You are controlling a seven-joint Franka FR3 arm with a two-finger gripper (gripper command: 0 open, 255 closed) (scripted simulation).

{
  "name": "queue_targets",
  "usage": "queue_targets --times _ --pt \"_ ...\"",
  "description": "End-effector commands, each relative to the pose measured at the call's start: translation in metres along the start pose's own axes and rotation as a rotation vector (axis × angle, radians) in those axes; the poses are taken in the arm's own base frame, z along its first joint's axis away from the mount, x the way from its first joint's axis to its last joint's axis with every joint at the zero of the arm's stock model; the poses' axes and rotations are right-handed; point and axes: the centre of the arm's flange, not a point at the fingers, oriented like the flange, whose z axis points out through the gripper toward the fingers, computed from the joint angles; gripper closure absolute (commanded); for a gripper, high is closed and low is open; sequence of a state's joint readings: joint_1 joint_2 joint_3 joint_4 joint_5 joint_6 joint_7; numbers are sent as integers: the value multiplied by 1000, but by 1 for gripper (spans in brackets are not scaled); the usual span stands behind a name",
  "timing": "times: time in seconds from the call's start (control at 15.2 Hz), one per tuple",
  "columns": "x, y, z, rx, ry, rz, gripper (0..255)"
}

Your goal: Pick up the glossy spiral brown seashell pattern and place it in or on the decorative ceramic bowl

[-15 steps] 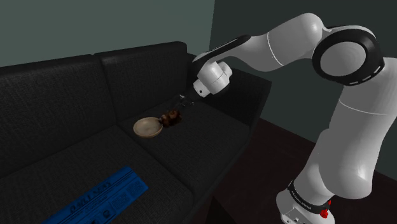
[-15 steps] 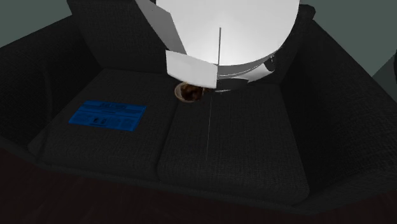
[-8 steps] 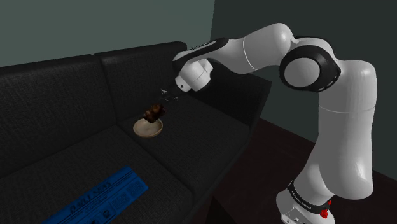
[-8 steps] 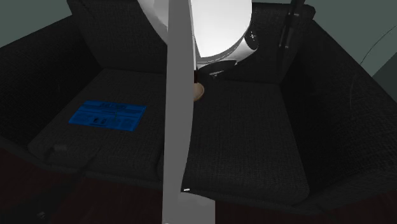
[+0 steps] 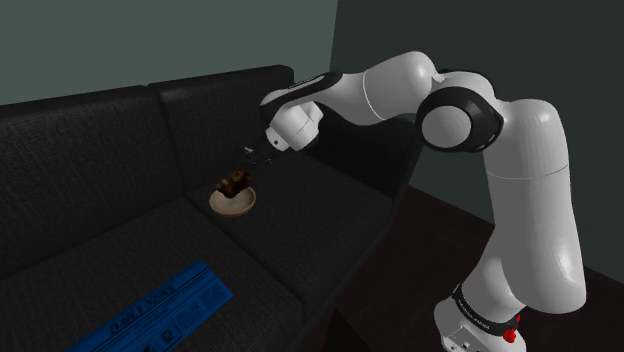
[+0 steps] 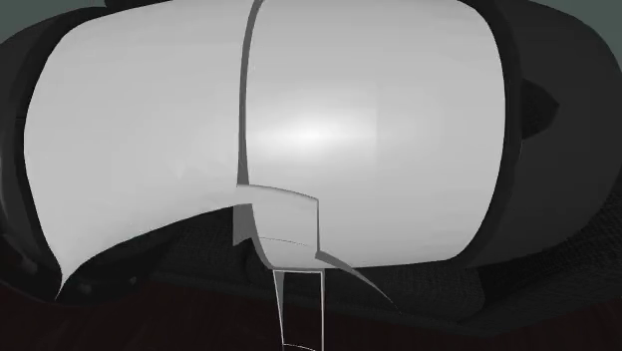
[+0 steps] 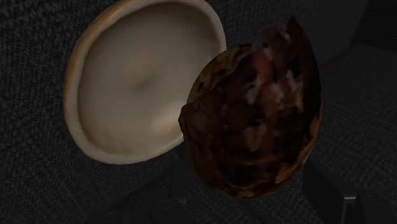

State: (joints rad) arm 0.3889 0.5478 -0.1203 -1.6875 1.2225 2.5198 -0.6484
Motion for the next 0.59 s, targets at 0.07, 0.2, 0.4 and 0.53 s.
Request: queue_targets --times 0.07,0.2,0.4,0.53 --pt "-5 10 11 0 1 0 255" --pt "-9 16 18 0 1 0 255" --pt "-14 26 29 0 1 0 255" --pt "-18 33 36 0 1 0 255"
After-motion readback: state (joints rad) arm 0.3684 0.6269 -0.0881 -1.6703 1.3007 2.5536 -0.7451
